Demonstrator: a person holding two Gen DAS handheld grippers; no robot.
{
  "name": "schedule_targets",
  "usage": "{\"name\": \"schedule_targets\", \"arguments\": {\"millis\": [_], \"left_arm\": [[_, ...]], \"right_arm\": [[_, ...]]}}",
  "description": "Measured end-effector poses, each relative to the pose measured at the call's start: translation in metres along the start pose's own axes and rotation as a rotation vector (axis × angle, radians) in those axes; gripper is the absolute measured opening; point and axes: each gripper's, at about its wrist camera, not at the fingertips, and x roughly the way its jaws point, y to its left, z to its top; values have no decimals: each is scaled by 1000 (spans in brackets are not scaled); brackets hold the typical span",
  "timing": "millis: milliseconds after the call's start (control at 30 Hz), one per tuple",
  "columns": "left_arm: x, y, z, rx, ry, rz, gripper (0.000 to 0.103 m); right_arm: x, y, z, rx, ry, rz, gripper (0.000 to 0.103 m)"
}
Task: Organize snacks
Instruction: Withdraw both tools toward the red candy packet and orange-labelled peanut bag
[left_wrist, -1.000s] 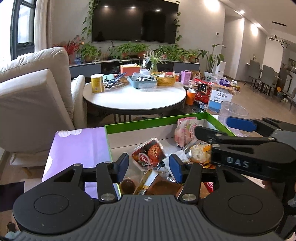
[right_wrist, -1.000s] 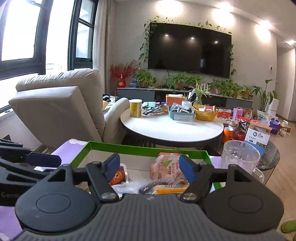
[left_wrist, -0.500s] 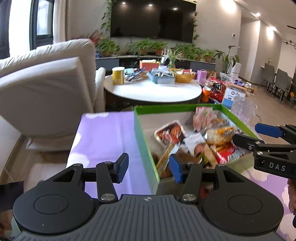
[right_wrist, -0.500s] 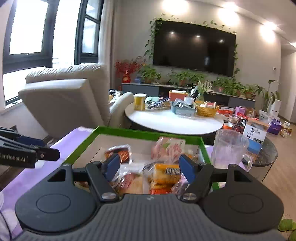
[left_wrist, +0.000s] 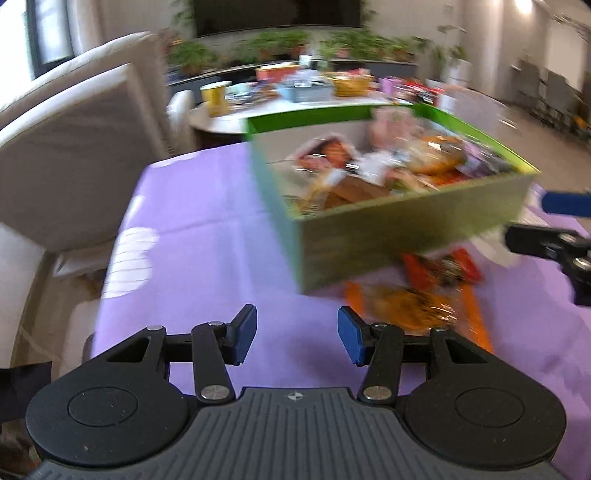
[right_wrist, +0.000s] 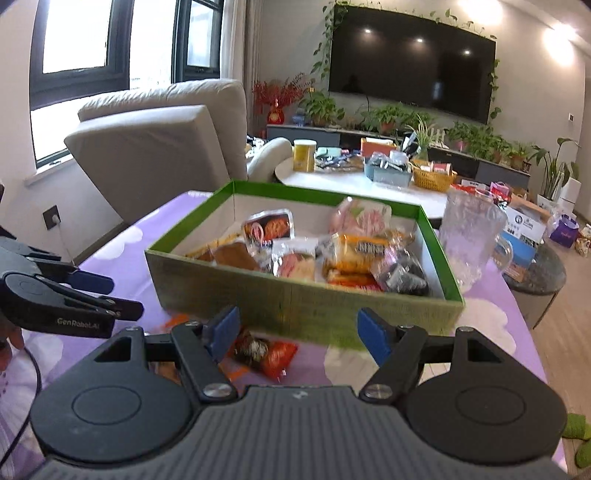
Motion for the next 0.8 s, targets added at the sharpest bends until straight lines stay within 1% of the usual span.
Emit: {"name": "schedule_targets", "arguments": {"millis": [100, 167, 200, 233, 267, 300, 333, 400, 533, 600, 667, 767, 800], "left_arm": [[-5, -24, -2, 78, -5, -41, 46], [-9, -41, -3, 100, 5, -129, 46], [-12, -50, -3, 115, 7, -185, 46], [-15, -59, -3, 138, 4, -243, 46], [-19, -68, -4, 162, -4, -284, 46], [-22, -76, -4, 187, -14, -312, 46], [-25, -83, -4, 212, -23, -325, 46], [-28, -90, -3, 243, -40, -308, 46], [-22, -83, 9, 271, -71, -205, 46], [-14, -78, 16, 305, -93, -180, 46], [-4, -77, 21, 362, -89, -191, 46], [7, -81, 27, 424, -81, -263, 46], [12, -82, 29, 445, -72, -274, 46]], "right_arm": [[-1, -6, -6, 15, 17, -27, 74], [-1, -12, -10, 39, 30, -48, 74], [-1, -16, -12, 55, 37, -58, 74], [-1, -19, -14, 68, 43, -66, 74], [-2, -23, -17, 82, 47, -72, 74], [-2, -27, -18, 96, 51, -77, 74], [-3, -31, -19, 109, 56, -82, 74], [-4, -37, -22, 130, 62, -98, 74], [-11, -47, -28, 161, 63, -117, 74], [-11, -50, -30, 169, 71, -112, 74], [-12, -50, -33, 166, 77, -101, 74], [-13, -50, -37, 158, 83, -93, 75], [-13, -50, -38, 159, 85, -89, 75]]}}
